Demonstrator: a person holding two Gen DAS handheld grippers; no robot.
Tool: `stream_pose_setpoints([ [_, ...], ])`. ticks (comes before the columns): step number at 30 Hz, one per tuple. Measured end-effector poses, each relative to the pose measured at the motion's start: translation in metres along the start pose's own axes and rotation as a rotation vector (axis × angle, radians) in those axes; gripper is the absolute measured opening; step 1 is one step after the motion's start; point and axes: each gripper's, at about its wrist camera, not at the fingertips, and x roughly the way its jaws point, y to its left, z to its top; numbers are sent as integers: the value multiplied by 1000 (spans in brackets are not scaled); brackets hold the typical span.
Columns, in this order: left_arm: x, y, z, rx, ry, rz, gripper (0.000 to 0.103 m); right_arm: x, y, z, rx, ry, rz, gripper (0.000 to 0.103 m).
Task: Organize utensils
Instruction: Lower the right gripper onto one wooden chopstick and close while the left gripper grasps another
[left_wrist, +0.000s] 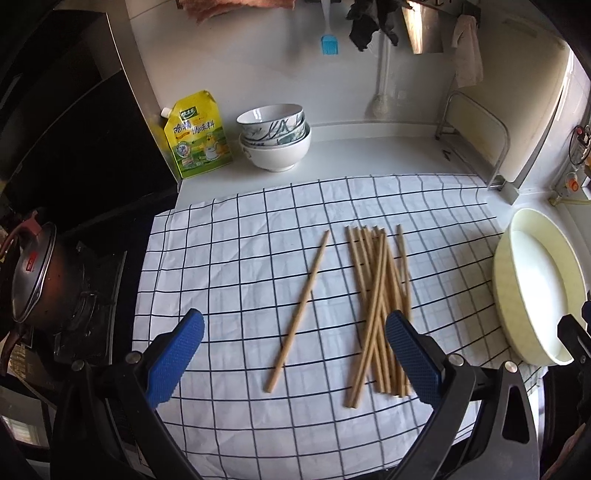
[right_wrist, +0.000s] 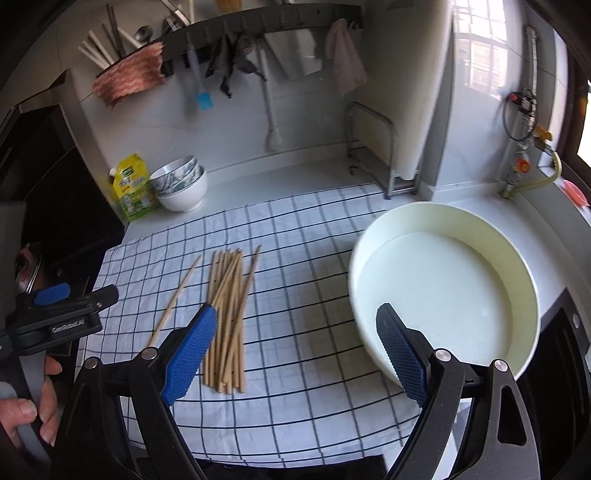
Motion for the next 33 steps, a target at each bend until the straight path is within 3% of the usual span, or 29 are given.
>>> stream_pose_setpoints([
  [4,17,18,-2,-3,-29,3,97,24,17,-5,-22,51,14,84],
  [9,51,35,0,2,-3,-14,97,60,36,-16,-32,112,16,84],
  [13,81,38,-4,54,28,25,97,90,45,-24,-21,148,13,84],
  [24,132,36,-14,105,88,-55,97,157,49,-37,-8,216,-88,84],
  [33,143,32,-26,111,99,-108,97,175,49,-43,-13,242,-141,84],
])
